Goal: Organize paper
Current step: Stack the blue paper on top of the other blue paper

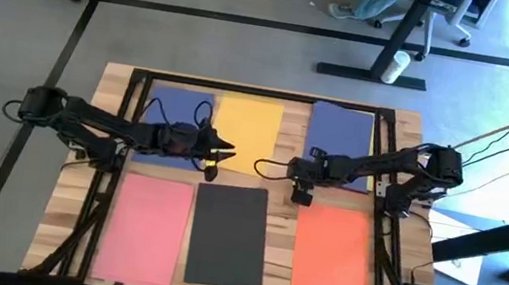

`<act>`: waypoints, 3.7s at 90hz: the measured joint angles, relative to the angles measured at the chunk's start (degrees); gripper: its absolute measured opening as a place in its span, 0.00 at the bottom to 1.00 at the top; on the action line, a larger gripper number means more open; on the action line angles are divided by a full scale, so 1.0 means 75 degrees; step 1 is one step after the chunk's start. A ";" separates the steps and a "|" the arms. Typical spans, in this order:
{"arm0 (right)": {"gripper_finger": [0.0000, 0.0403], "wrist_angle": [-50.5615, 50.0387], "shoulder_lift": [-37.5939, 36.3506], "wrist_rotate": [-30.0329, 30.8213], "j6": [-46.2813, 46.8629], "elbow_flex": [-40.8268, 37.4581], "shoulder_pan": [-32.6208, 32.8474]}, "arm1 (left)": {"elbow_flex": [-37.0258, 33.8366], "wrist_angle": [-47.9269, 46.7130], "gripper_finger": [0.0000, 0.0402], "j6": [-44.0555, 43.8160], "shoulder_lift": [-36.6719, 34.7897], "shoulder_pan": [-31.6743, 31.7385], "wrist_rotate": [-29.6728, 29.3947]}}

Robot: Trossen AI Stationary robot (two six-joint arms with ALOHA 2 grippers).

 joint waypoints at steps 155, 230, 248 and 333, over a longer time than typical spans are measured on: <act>0.00 0.0325 -0.0961 -0.1711 -0.0132 0.1813 0.0523 | 0.2903 0.0684 0.37 0.3652 0.3658 -0.0522 0.0890; 0.00 0.0616 -0.0961 -0.1918 -0.0135 0.1813 0.0523 | 0.3340 0.0106 0.00 0.3909 0.4030 -0.0437 0.0816; 0.01 0.0636 -0.0977 -0.2005 -0.0095 0.1834 0.0523 | 0.3339 0.0092 0.00 0.4380 0.4030 -0.0475 0.0621; 0.03 -0.1768 -0.1795 -0.1090 -0.0141 0.2900 0.0523 | 0.3540 -0.6102 0.00 0.3745 0.1168 -0.0463 -0.1640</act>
